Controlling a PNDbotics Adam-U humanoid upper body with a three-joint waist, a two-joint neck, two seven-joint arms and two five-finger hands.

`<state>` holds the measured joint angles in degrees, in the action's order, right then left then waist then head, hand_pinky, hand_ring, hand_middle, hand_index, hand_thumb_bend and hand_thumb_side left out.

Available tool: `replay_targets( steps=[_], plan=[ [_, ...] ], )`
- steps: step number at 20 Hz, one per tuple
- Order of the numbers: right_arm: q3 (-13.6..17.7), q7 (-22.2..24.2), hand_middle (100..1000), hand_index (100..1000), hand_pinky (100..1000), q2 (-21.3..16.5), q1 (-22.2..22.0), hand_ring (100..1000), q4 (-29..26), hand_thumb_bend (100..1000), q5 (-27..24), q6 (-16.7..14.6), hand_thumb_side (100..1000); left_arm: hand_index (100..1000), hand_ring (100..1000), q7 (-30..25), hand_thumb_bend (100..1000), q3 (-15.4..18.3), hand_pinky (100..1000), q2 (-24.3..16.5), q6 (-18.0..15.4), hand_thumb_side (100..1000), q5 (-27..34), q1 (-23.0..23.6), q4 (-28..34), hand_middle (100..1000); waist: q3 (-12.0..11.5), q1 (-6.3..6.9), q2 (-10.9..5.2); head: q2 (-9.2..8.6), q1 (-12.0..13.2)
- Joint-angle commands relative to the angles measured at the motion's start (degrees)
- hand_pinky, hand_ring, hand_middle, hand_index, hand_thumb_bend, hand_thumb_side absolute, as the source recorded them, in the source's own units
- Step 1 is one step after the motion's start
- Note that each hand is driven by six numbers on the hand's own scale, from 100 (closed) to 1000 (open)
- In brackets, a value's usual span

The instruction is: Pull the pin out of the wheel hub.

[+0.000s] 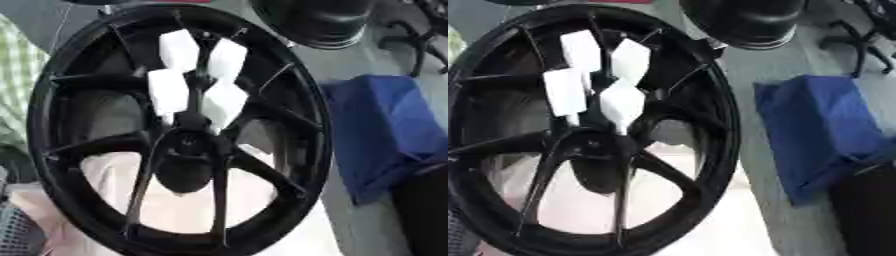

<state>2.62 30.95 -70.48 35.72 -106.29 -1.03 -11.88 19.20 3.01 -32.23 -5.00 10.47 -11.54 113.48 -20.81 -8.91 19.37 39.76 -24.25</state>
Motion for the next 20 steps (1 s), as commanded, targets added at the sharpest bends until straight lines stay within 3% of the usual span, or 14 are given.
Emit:
replay_targets(
  steps=[1,12,20],
  plan=[
    [1.1,-0.2,706,788,865,-2.6,0.3,774,-0.5,159,-0.1,-0.1,252,766,592,0.1,333,0.7,728,-1.7,-0.1,765,-0.3,-0.1,1.1,547,0.0,0.53,-1.57,-0.15,-0.1],
    [0.7,0.2,707,788,863,-2.6,0.3,776,-1.0,170,0.4,-0.2,251,766,590,0.1,335,0.7,728,-1.7,-0.2,763,-0.2,-0.2,1.1,547,-0.2,0.51,-1.77,-1.04,0.4],
    [-0.9,1.4,736,807,859,-3.3,-0.9,797,-4.3,243,3.4,-0.8,241,766,589,0.1,336,0.6,729,-1.7,-0.2,764,-0.2,-0.3,1.1,547,-0.5,0.25,-1.66,-0.57,0.0]
  ],
)
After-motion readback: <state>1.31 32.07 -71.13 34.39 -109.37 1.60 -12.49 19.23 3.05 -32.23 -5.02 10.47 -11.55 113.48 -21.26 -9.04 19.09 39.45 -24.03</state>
